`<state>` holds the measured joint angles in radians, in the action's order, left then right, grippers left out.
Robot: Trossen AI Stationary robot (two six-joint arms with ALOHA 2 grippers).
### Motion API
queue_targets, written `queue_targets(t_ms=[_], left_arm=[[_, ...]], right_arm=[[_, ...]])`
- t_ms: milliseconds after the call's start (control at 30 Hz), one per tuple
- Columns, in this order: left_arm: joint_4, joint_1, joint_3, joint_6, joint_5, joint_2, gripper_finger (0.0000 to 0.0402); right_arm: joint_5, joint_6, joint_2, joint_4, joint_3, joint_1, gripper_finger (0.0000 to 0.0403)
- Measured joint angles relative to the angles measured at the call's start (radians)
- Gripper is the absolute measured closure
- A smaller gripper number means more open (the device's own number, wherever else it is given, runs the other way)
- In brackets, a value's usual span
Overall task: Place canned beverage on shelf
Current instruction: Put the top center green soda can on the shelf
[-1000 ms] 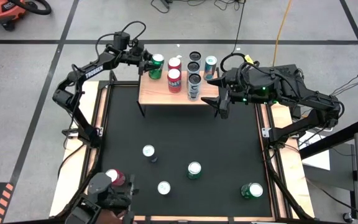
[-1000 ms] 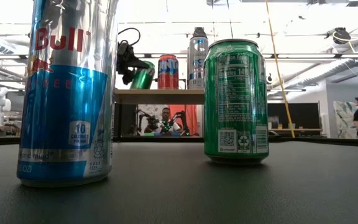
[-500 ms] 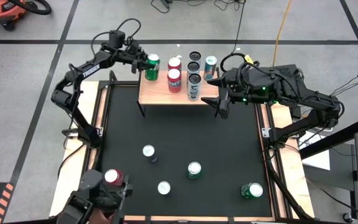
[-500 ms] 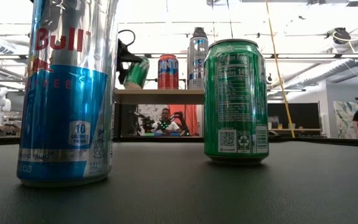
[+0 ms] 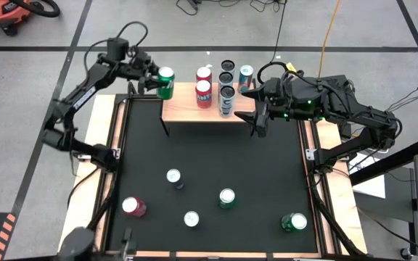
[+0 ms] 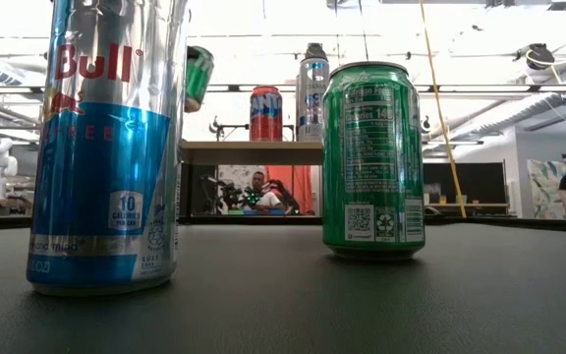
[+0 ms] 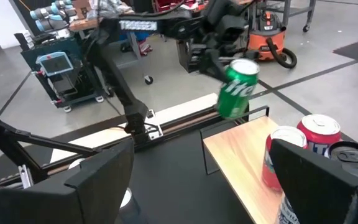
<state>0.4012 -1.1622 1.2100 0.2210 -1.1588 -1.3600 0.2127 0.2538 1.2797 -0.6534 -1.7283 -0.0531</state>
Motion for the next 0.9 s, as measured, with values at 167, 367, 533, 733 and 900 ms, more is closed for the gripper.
queue_targets(t_ms=[167, 367, 533, 733, 900], left_arm=[[-0.188, 0.036, -0.197, -0.166, 0.04, 0.157, 0.01], [-0.771, 0.113, -0.402, -0.448, 0.276, 0.246, 0.01], [-0.927, 0.117, -0.448, -0.499, 0.387, 0.192, 0.01], [-1.001, 0.114, -0.448, -0.441, 0.357, 0.092, 0.01], [-0.998, 0.105, -0.448, -0.389, 0.331, 0.013, 0.01]], right_arm=[[0.001, -0.002, 0.0, 0.0, 0.0, 0.0, 0.0046], [0.0, -0.008, 0.0, -0.001, 0.0, 0.0, 0.0046], [0.0, -0.008, 0.0, -0.001, 0.0, 0.0, 0.0046], [-0.003, -0.008, 0.0, -0.001, 0.0, 0.0, 0.0046], [-0.003, -0.011, 0.0, -0.001, 0.0, 0.0, 0.0046]])
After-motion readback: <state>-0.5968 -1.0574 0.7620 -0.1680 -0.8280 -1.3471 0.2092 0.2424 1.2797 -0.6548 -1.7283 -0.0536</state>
